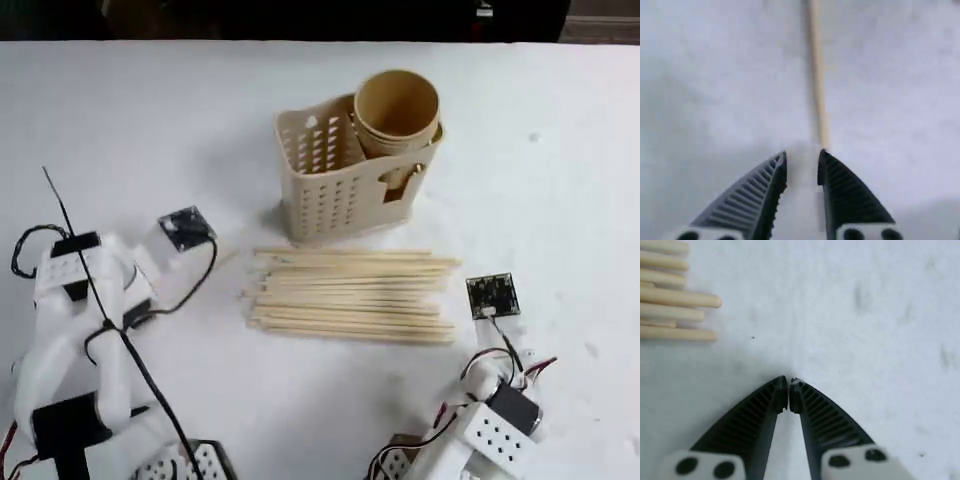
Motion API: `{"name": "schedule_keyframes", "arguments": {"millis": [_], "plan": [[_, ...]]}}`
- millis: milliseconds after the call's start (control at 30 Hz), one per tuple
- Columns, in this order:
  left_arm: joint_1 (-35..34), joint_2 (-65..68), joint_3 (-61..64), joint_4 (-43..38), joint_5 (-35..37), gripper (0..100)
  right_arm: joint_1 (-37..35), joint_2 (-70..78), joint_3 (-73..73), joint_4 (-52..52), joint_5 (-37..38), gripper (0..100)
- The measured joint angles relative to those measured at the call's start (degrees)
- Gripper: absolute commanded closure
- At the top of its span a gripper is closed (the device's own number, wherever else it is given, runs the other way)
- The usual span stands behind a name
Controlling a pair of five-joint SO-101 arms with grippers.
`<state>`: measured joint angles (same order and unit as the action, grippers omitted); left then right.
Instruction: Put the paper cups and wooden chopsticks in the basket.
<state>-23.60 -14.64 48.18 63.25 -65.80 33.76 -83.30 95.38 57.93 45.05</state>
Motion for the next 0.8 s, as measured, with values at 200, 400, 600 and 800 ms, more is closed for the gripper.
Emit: {"name": "schedule_keyframes", "arguments": {"millis": [200,400,600,800], "plan": [[2.11,0.09,-2.11,0.26,3.08,87,0.00,0.00,0.00,0.00,0.00,97.4],[13.54,0.18,-3.87,0.26,9.32,82,0.00,0.00,0.00,0.00,0.00,97.4],[18.99,0.53,-3.87,-2.99,13.45,80,0.00,0.00,0.00,0.00,0.00,97.4],[19.08,8.62,-5.80,-6.07,13.71,80,0.00,0.00,0.00,0.00,0.00,97.4]]}}
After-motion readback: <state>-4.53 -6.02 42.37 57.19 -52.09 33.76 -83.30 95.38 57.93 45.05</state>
